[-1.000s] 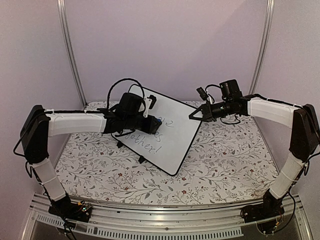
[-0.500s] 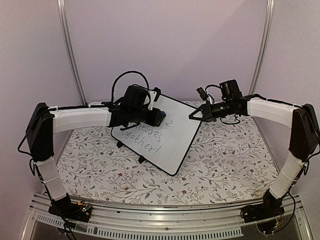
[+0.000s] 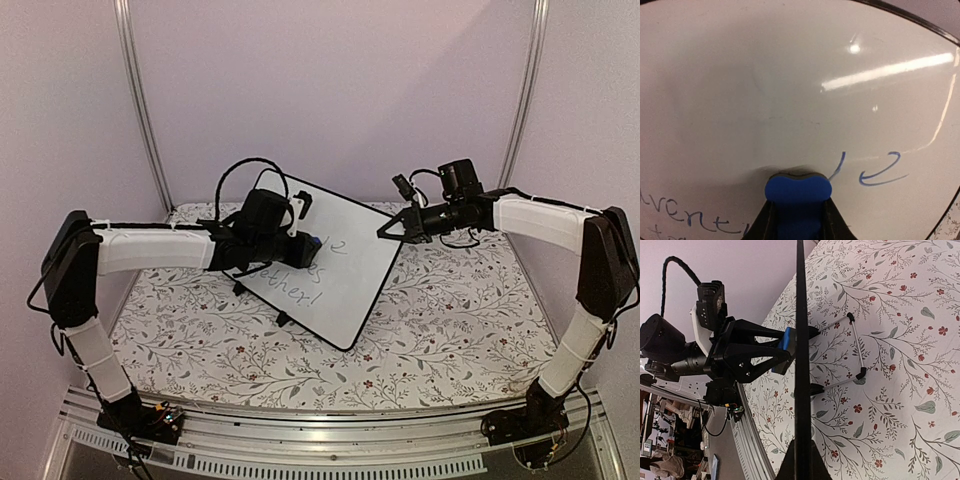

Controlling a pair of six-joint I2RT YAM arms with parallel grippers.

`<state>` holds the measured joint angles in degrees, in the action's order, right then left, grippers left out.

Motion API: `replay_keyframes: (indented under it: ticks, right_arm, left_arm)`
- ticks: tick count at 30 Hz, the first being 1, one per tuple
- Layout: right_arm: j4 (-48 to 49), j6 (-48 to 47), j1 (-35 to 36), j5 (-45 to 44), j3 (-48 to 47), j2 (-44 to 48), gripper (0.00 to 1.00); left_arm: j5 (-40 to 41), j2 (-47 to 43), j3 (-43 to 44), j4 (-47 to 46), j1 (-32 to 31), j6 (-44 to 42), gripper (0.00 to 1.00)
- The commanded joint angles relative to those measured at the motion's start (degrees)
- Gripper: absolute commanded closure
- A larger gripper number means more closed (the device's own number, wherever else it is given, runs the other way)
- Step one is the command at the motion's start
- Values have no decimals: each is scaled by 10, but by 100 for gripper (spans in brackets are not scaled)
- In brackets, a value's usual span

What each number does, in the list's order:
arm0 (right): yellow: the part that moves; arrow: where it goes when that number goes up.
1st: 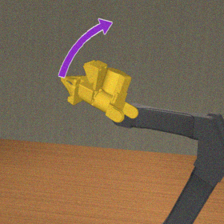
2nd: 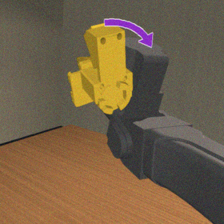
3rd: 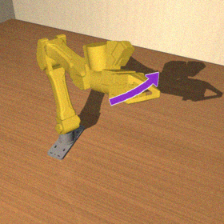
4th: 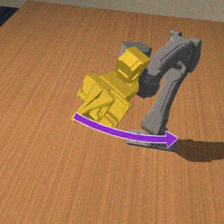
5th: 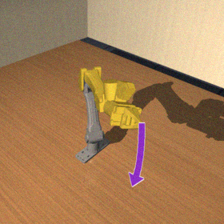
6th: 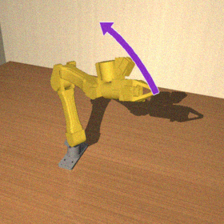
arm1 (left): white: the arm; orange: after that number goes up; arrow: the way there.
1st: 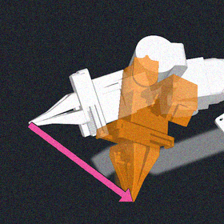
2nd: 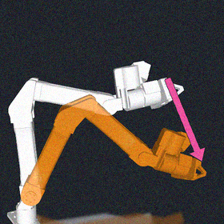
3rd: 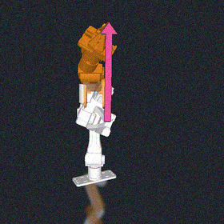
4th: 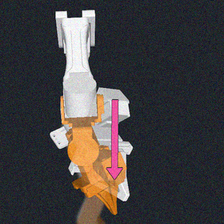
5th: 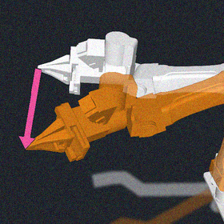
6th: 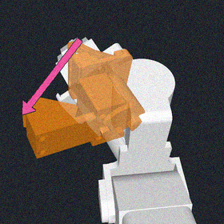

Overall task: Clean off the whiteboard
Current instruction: Erase the center of the whiteboard.

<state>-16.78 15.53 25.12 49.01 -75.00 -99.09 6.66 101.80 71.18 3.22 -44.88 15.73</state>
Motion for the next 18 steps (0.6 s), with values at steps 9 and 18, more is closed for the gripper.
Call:
replay_keyframes:
  ticks: [9, 18]
  right_arm:
    - [-69, -45, 50, 25, 4, -51, 100]
    - [-69, -44, 51, 22, 9, -47, 100]
  left_arm:
    - [16, 25, 4, 43, 0, -3, 100]
    - [0, 55, 95, 51, 4, -31, 100]
